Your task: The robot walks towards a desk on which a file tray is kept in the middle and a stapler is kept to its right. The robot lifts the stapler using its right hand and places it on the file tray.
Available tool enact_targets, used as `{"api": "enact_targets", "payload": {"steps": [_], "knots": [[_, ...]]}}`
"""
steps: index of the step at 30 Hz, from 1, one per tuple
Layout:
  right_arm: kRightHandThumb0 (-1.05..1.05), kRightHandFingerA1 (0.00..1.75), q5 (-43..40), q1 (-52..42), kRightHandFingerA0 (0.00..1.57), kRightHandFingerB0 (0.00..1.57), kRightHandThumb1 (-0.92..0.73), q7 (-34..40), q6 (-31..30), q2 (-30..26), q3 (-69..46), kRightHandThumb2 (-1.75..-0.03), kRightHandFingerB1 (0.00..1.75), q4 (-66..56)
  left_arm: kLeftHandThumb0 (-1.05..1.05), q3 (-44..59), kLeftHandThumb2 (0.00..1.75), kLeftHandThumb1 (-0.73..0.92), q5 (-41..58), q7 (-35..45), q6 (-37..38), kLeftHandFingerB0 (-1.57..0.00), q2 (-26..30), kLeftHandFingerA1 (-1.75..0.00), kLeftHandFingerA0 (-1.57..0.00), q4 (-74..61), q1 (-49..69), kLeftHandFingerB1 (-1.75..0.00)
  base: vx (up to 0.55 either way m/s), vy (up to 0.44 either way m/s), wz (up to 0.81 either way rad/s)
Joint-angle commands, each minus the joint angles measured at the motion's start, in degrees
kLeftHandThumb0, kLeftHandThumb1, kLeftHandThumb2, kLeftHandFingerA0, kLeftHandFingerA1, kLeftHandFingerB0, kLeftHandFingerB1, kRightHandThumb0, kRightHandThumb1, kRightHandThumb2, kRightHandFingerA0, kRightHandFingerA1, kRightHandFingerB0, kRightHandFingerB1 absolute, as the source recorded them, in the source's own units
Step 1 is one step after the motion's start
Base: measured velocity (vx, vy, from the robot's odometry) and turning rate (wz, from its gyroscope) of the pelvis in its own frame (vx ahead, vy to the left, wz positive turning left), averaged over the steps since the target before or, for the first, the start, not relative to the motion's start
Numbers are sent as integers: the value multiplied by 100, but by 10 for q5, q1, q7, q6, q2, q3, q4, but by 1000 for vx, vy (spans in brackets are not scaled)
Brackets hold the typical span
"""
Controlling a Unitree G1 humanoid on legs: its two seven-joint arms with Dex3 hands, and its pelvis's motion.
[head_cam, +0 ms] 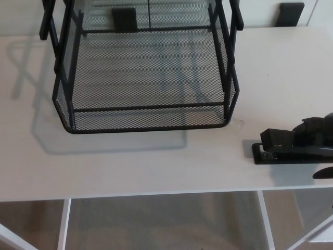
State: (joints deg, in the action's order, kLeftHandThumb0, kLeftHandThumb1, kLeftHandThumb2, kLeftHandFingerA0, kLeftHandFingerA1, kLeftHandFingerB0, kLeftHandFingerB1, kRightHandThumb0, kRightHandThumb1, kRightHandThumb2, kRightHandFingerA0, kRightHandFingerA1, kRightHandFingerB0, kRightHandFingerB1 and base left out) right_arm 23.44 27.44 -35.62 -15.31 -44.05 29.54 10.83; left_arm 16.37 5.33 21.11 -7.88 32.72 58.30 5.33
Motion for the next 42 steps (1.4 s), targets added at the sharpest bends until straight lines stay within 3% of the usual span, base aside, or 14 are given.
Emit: {"api": "enact_targets", "payload": {"steps": [1, 8, 14, 15, 18, 20, 25, 26, 28, 33, 34, 38, 39, 42], "knots": [[-52, 40, 116, -42, 24, 21, -61, 120, 13, 21, 26, -59, 28, 7, -67, -3, 88, 62, -7, -9, 23, -12, 13, -52, -28, 15, -2, -43, 0, 0, 0], [-46, 72, 155, -80, 66, 35, -51, 302, 50, 58, 21, -81, 48, 60, -67, -15, 89, 63, -17, -7, 46, -12, 13, -54, -30, 24, 2, -44, 0, 0, 0], [-36, 107, 182, -97, 77, 46, -62, 413, 58, 90, 26, -58, 38, 95, -61, -11, 61, 78, -10, -4, 30, -19, 16, -45, -34, 5, 6, -34, 0, 0, 0], [-32, 125, 195, -98, 80, 48, -64, 453, 73, 96, 37, -60, 40, 117, -66, -20, 90, 64, -19, -1, 43, -14, 19, -53, -28, 8, 10, -45, 0, 0, 0], [-18, 162, 208, -114, 94, 76, -69, 563, 126, 99, 40, -66, 54, 145, -64, -20, 89, 64, -19, -6, 36, -15, 18, -53, -31, 4, 10, -45, 0, 0, 0], [-12, 134, 209, -118, 99, 93, -66, 584, 146, 95, 41, -72, 66, 149, -64, -23, 89, 65, -22, -7, 41, -15, 18, -52, -30, 6, 11, -44, 0, 0, 0], [-29, 163, 219, -132, 89, 90, -54, 647, 140, 101, 39, -56, 68, 156, -65, -34, 90, 65, -30, -7, 34, -15, 23, -52, -29, 11, -2, -44, 0, 0, 0], [-31, 167, 218, -134, 86, 87, -54, 644, 131, 103, 37, -58, 69, 154, -60, -35, 63, 79, -29, -7, 34, -20, 24, -43, -36, 11, -4, -34, 0, 0, 0], [-27, 168, 207, -139, 87, 87, -57, 640, 143, 101, 29, -59, 72, 145, -64, -36, 90, 65, -30, -10, 32, -17, 25, -53, -32, 8, -3, -45, 0, 0, 0], [-18, 152, 200, -140, 88, 84, -65, 677, 164, 102, 19, -66, 99, 150, -63, -40, 89, 66, -30, -7, 31, -15, 28, -51, -29, 12, -5, -44, 0, 0, 0], [-12, 157, 192, -142, 84, 77, -68, 675, 169, 100, 10, -71, 123, 140, -58, -44, 63, 80, -35, -10, 42, -21, 28, -42, -37, 28, -11, -34, 0, 0, 0], [-10, 168, 191, -144, 78, 75, -67, 682, 172, 89, -2, -80, 139, 122, -63, -51, 87, 67, -38, -10, 44, -20, 30, -51, -31, 23, -7, -46, 0, 0, 0], [-11, 136, 184, -146, 116, 96, -52, 687, 174, 85, -18, -100, 119, 108, -64, -50, 88, 67, -37, -9, 47, -19, 30, -51, -30, 22, -5, -45, 0, 0, 0], [-15, 135, 167, -134, 117, 96, -52, 692, 179, 73, -56, -99, 122, 83, -63, -47, 90, 66, -33, -7, 51, -16, 29, -54, -33, 23, -4, -45, 0, 0, 0]]}}
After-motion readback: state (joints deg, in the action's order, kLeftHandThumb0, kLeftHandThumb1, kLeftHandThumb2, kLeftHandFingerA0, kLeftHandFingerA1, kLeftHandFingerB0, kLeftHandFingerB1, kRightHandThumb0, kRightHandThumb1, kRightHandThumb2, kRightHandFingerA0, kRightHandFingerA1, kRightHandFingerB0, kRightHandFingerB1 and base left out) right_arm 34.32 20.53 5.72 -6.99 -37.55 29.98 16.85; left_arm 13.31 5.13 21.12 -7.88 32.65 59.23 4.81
